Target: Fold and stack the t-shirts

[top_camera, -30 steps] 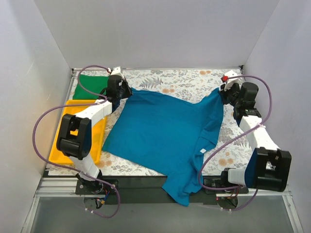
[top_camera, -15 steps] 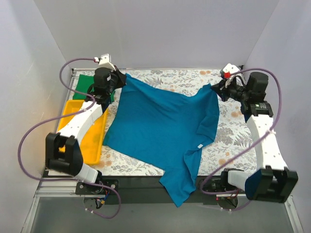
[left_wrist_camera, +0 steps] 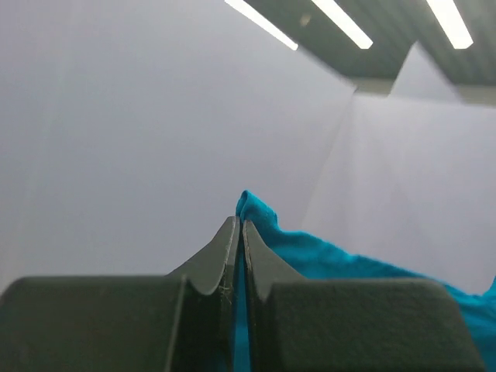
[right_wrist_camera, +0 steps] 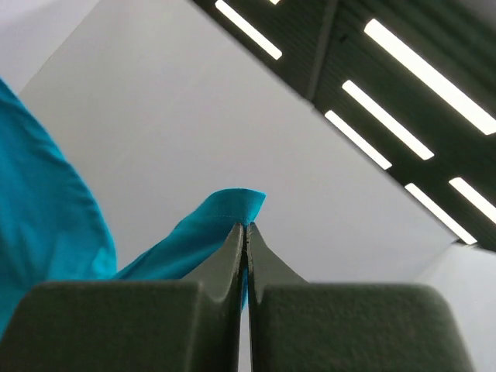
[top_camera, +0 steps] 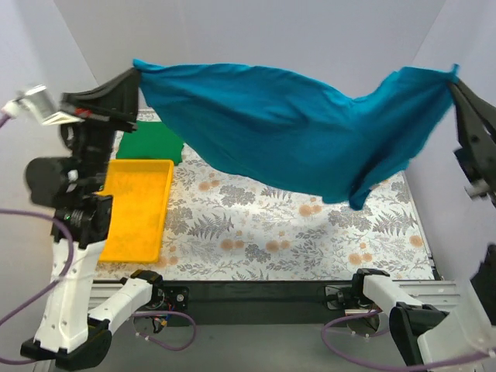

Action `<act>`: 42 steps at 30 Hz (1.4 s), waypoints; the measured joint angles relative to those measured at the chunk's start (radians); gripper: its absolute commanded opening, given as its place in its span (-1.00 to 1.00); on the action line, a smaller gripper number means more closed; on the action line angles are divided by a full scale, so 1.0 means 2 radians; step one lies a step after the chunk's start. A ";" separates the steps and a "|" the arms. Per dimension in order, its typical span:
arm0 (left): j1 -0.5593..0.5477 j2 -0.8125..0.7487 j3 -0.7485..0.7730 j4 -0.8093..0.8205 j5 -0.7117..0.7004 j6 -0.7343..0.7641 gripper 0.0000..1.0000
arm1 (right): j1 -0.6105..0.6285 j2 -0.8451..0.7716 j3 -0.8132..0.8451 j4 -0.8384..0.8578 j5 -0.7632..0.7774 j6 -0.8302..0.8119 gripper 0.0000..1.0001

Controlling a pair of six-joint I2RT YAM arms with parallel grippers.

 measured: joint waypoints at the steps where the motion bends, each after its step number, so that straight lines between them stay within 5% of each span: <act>1: 0.000 -0.008 0.021 0.002 0.003 -0.001 -1.00 | 0.000 -0.006 0.018 0.005 0.008 0.002 -0.97; 10: 0.000 -0.054 0.129 0.013 0.010 -0.002 -1.00 | 0.000 -0.033 0.035 0.023 0.080 -0.021 -0.97; 18: 0.000 -0.039 -0.017 0.002 -0.011 0.011 -1.00 | 0.010 -0.043 -0.134 0.027 0.136 -0.073 -0.97; 26: 0.000 0.121 -0.192 -0.001 -0.043 0.020 -1.00 | 0.011 -0.050 -0.463 0.102 0.156 -0.101 -0.97; 31: 0.000 0.271 -0.188 -0.014 -0.058 0.027 -1.00 | 0.011 -0.013 -0.651 0.152 0.168 -0.104 -0.97; 36: 0.000 0.402 -0.111 -0.025 -0.068 0.036 -1.00 | 0.011 0.053 -0.687 0.214 0.174 -0.121 -0.97; 42: 0.000 0.452 -0.063 -0.027 -0.074 0.043 -1.00 | 0.011 0.122 -0.680 0.275 0.183 -0.136 -0.97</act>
